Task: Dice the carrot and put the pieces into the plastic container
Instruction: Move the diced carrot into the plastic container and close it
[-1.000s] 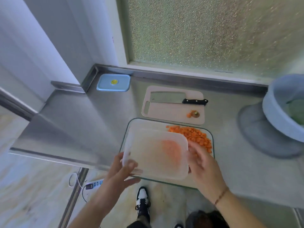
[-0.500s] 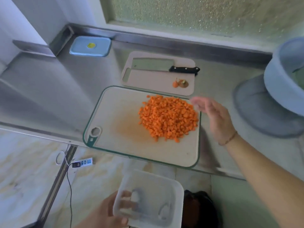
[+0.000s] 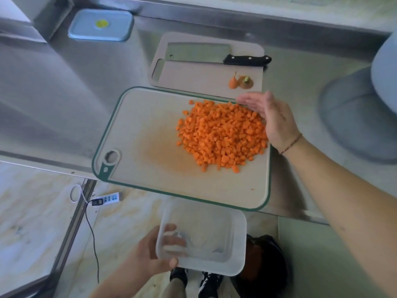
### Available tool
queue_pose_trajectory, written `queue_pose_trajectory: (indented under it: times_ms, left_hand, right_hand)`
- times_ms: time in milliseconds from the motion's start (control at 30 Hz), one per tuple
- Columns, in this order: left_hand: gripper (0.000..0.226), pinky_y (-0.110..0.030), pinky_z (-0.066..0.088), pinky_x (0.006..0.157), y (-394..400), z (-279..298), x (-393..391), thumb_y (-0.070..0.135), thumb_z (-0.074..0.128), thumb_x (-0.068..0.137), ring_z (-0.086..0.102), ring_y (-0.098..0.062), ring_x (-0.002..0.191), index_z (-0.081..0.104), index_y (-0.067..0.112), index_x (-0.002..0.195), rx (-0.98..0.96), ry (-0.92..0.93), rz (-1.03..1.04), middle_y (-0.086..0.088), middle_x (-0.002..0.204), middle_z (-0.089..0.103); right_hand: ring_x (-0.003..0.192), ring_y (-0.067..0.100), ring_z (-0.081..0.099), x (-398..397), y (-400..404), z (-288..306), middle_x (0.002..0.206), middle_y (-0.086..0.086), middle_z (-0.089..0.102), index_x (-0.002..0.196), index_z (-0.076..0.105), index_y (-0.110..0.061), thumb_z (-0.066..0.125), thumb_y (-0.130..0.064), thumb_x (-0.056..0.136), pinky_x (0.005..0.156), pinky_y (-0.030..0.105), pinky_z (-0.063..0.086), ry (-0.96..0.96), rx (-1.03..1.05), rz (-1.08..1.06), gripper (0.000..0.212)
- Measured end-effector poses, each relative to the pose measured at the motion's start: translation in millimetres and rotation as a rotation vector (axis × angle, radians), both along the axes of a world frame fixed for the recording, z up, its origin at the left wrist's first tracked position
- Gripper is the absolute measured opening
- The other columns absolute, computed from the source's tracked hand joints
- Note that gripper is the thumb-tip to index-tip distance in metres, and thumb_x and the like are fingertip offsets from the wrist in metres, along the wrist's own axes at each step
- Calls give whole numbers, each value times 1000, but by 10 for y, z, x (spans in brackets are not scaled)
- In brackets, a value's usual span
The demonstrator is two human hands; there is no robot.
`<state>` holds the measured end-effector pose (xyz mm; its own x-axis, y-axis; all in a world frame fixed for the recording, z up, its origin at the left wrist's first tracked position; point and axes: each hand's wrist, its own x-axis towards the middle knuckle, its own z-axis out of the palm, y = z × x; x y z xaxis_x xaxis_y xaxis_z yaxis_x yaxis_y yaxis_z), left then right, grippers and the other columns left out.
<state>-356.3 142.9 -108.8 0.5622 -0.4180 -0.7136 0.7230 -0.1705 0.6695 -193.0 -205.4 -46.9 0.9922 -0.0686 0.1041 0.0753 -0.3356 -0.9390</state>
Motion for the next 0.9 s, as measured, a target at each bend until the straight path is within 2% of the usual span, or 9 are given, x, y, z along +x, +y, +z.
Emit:
queue_pose_trajectory:
  times_ms: [167, 533, 633, 767, 833, 900]
  left_hand:
    - [119, -49, 58, 88, -8, -2, -3, 52, 102, 35, 70, -39, 108, 50, 10, 134, 4, -49, -7, -17, 115, 72]
    - [119, -44, 58, 84, -63, -28, -37, 54, 102, 35, 70, -40, 104, 51, 8, 133, -28, -88, 21, -19, 112, 71]
    - [120, -50, 58, 86, -73, -40, -54, 55, 102, 34, 71, -41, 103, 51, 9, 132, -21, -92, 28, -19, 112, 72]
    - [119, -47, 58, 85, -85, -35, -73, 55, 102, 35, 71, -41, 102, 51, 10, 132, -5, -94, 38, -19, 112, 72]
    - [118, -50, 58, 86, -90, -26, -89, 56, 101, 36, 71, -40, 103, 51, 10, 132, -1, -90, 33, -18, 113, 72]
    - [118, -45, 59, 81, -95, -9, -116, 60, 99, 34, 72, -38, 101, 52, 11, 131, 15, -88, 22, -16, 111, 74]
  right_hand:
    - [118, 10, 60, 23, 45, 8, 120, 6, 67, 121, 62, -12, 19, -77, 84, 107, 35, 44, 25, -6, 15, 87]
    - [110, 20, 65, -32, 131, 7, 109, 5, 71, 107, 67, -27, 24, -80, 82, 105, 46, 44, 69, 124, 16, 73]
    - [111, 21, 64, -140, 202, -26, 109, 7, 71, 108, 68, -22, 24, -76, 86, 105, 45, 44, 66, 146, 11, 73]
    - [109, 19, 64, -283, 323, -38, 108, 6, 71, 107, 68, -20, 23, -73, 88, 102, 38, 47, 42, 156, -6, 72]
    - [110, 19, 64, -341, 370, -48, 107, 5, 71, 108, 68, -19, 22, -71, 89, 101, 38, 47, 34, 139, -16, 72]
    - [110, 17, 64, -378, 400, -53, 107, 4, 72, 109, 68, -16, 22, -69, 91, 102, 38, 47, 30, 121, -26, 72]
